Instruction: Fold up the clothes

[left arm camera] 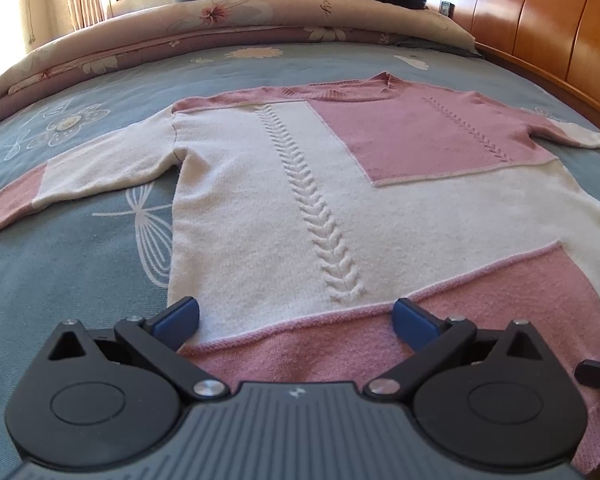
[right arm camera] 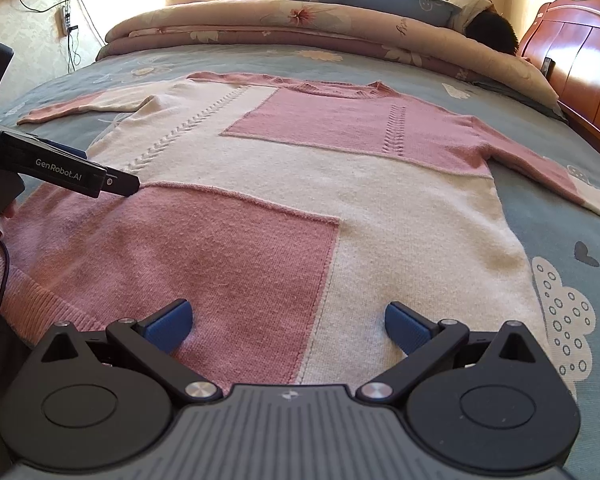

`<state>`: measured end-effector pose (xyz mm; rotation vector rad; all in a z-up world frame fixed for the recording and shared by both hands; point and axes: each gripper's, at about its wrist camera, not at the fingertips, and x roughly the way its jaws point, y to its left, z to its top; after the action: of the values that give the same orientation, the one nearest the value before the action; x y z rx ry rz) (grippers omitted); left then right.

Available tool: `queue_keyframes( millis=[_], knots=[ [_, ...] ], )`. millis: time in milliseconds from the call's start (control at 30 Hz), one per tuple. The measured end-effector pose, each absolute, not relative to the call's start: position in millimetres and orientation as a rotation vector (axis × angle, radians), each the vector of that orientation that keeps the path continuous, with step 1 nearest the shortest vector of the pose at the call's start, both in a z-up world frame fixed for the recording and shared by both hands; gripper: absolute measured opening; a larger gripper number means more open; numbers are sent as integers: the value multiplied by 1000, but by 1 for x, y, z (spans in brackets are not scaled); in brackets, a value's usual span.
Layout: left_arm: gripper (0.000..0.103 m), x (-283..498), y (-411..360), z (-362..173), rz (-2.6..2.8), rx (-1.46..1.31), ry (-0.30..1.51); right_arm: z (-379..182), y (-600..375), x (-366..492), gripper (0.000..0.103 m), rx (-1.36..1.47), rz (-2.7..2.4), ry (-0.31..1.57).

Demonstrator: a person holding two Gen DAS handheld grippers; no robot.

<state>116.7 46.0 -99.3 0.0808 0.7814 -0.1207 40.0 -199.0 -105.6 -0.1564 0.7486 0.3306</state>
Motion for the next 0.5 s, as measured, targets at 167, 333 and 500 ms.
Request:
queue_keyframes(
  millis=[167, 333, 500],
  knots=[
    [100, 123, 49, -81, -145, 63, 769, -91, -198, 47, 103, -210, 358, 784],
    [100, 143, 33, -71, -151, 133, 758, -68, -197, 65, 103, -286, 414, 700],
    [100, 168, 17, -67, -137, 160, 768, -80, -206, 100, 103, -198, 442, 732]
  ],
)
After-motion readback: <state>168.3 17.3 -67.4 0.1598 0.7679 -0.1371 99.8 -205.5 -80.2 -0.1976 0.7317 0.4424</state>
